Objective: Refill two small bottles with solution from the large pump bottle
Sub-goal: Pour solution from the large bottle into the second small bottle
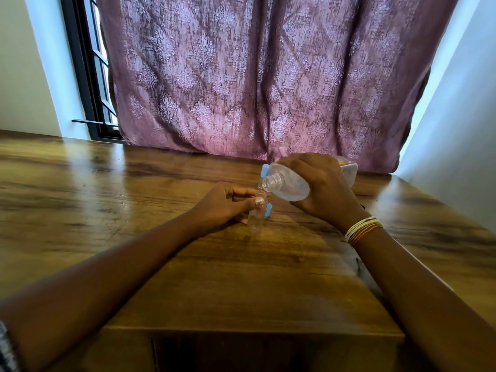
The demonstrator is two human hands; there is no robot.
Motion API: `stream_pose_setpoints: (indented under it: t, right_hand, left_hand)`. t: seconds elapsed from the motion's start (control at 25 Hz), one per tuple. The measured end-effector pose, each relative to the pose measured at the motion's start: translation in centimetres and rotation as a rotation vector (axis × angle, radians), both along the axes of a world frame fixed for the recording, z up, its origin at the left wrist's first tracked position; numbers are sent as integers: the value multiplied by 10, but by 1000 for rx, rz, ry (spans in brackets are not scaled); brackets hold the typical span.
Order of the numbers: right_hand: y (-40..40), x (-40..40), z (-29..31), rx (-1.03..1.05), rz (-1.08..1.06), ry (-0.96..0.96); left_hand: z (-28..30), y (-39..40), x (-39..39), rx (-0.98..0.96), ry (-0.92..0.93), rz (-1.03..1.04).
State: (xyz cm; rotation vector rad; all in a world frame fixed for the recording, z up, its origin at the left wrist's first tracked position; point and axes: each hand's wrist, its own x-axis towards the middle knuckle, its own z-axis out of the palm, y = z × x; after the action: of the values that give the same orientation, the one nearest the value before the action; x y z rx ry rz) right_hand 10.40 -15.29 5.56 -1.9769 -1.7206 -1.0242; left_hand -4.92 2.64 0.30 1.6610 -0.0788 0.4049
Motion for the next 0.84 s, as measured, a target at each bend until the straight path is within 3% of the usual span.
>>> stream_pose_setpoints:
  t: [0.84]
  right_hand:
    - [0, -3, -1, 36, -98, -122]
  left_hand:
    - [9, -5, -7, 13, 15, -13]
